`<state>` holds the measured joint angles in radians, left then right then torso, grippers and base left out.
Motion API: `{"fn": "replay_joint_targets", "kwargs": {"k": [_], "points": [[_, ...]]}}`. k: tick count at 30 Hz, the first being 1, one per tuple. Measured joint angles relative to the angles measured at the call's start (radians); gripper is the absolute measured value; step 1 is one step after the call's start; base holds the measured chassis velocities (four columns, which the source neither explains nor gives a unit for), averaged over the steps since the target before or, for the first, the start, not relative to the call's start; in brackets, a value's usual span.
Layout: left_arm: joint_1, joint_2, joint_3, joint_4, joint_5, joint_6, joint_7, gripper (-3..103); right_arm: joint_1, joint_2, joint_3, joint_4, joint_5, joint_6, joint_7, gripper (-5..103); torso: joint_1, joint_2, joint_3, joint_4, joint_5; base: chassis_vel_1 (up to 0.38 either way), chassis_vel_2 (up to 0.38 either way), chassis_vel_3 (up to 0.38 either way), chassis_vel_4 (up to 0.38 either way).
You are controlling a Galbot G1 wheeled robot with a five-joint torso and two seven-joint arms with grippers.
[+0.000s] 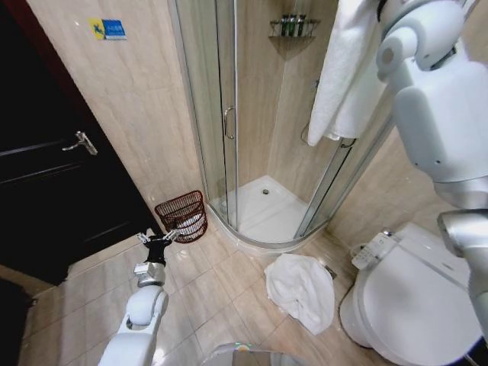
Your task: Discard the used towel into the hamper.
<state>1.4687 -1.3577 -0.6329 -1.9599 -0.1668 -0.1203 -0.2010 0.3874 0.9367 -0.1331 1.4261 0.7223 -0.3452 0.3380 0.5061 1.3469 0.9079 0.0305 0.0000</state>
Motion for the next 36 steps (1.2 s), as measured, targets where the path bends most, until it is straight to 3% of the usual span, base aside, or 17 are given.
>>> {"fn": "replay_joint_targets", "kwargs": {"k": [22,36], "points": [[-0.002,-0.026,0.032,-0.008,0.043,0.01,-0.002,100,-0.17,-0.073,0.068,0.132,0.002,0.002,0.017,3,0.0,0.0,0.0,0.0,0.0,0.0,0.0,0.0,0.0],[0.011,-0.025,0.029,-0.016,0.048,0.008,-0.001,100,-0.384,-0.146,0.173,0.254,0.029,-0.003,0.031,3,0.0,0.0,0.0,-0.0003,0.0004,0.0,0.0,0.0,0.0]]}}
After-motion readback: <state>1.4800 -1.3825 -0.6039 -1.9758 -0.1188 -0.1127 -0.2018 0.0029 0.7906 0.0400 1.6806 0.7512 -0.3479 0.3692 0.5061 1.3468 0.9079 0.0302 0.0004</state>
